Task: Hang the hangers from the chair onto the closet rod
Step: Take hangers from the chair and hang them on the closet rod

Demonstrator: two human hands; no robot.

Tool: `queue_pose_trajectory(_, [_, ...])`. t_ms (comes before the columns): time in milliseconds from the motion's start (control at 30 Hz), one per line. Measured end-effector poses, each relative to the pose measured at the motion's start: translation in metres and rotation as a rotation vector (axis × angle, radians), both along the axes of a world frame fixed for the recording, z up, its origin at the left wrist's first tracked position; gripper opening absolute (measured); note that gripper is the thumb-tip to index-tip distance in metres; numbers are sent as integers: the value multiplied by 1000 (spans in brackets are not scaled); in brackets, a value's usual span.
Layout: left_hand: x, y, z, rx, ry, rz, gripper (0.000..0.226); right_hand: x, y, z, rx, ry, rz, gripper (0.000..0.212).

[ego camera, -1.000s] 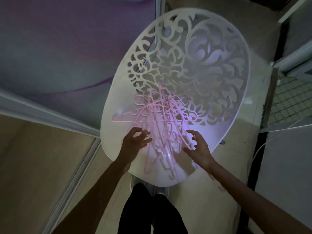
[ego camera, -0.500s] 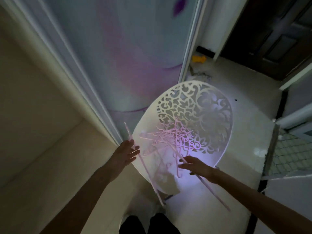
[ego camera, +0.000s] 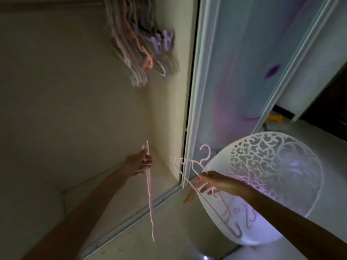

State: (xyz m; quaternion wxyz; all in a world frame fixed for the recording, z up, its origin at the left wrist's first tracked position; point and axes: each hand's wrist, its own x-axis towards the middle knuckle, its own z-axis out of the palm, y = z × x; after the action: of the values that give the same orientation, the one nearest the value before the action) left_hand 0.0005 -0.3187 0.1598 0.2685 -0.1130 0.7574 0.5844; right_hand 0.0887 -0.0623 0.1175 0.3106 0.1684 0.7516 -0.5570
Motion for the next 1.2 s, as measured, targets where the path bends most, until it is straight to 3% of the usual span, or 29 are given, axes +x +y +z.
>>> queue_pose_trajectory(167, [-16,-79,39,33,142,108,24,-41,-82,34,243,223,41,26])
queue_pose_trajectory(333, [-46,-132,82,46,239,221,25,-88,-146,102,432,519,129,34])
queue_pose_trajectory(500, [-81,-158,124,74,316,338,24,-149,-186,164,505,724,130,27])
queue_pose_trajectory(567, [-96,-162,138,75,358,383,25,-172,-197,188,529,799,168,34])
queue_pose_trajectory(733, [-137,-172,167,50,483,430,23,-243,-215,236,511,870,129,33])
queue_pose_trajectory(833, [-167,-183,178,-61,596,436,17,-286,-222,257,493,893,118,30])
queue_pose_trajectory(933, [-194,-194,185,-253,695,371,29,-327,-232,275,509,966,116,22])
queue_pose_trajectory(1067, [-216,-197,196,-509,755,231,32,-382,-243,279,587,1005,80,28])
queue_pose_trajectory(1200, [-244,-202,191,-544,762,200,29,-420,-256,276,636,1010,34,28])
